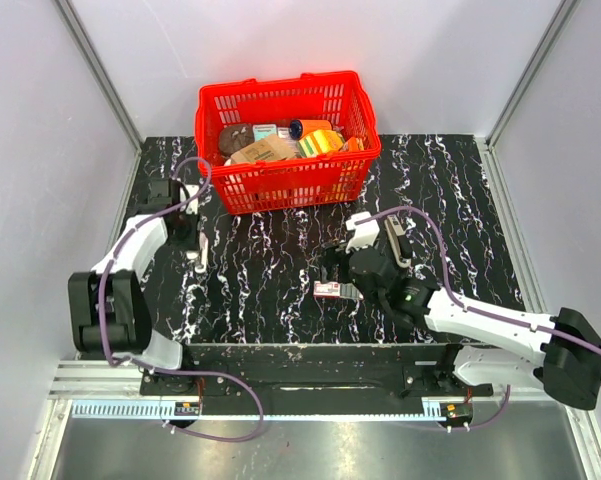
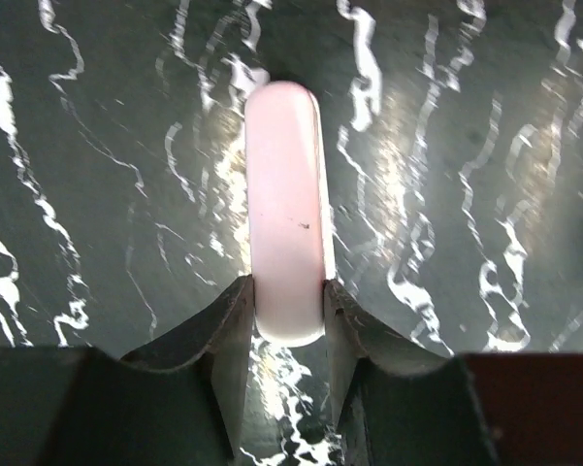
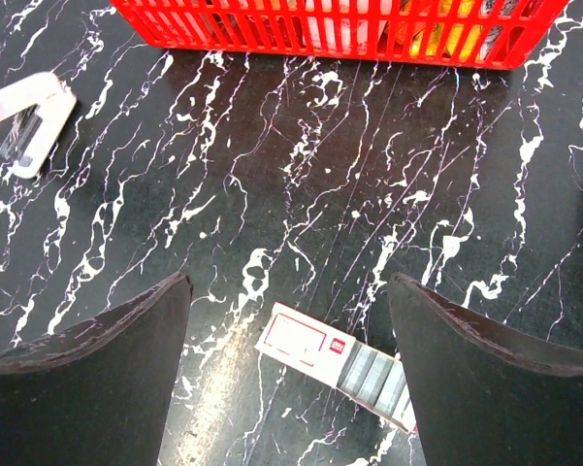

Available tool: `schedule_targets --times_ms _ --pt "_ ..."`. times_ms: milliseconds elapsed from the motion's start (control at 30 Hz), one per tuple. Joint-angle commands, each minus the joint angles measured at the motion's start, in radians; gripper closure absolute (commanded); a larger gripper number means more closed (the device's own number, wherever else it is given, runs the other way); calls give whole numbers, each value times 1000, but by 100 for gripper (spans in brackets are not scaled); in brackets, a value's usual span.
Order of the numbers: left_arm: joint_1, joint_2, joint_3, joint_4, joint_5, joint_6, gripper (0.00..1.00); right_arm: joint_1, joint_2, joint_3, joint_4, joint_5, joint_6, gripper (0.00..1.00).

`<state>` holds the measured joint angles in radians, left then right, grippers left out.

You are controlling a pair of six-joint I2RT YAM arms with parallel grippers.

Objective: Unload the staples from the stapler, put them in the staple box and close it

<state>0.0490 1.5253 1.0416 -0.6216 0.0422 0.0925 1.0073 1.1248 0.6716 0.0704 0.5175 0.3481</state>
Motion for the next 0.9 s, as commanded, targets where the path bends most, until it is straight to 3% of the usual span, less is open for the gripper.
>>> schedule_targets --times_ms 0,300,600,767,867 --pt "-41 -146 -38 -110 93 -13 80 33 21 63 -35 62 -5 12" --pt "-253 -223 -83 -159 5 -49 78 70 82 128 -172 118 69 12" --pt "-368 -103 -41 -159 -13 -68 78 73 139 158 -192 121 92 13" --pt "-394 -111 -46 -145 65 -59 55 73 203 210 -242 127 112 7" --pt "-394 -151 -46 -161 129 -43 23 73 251 261 -309 145 134 0"
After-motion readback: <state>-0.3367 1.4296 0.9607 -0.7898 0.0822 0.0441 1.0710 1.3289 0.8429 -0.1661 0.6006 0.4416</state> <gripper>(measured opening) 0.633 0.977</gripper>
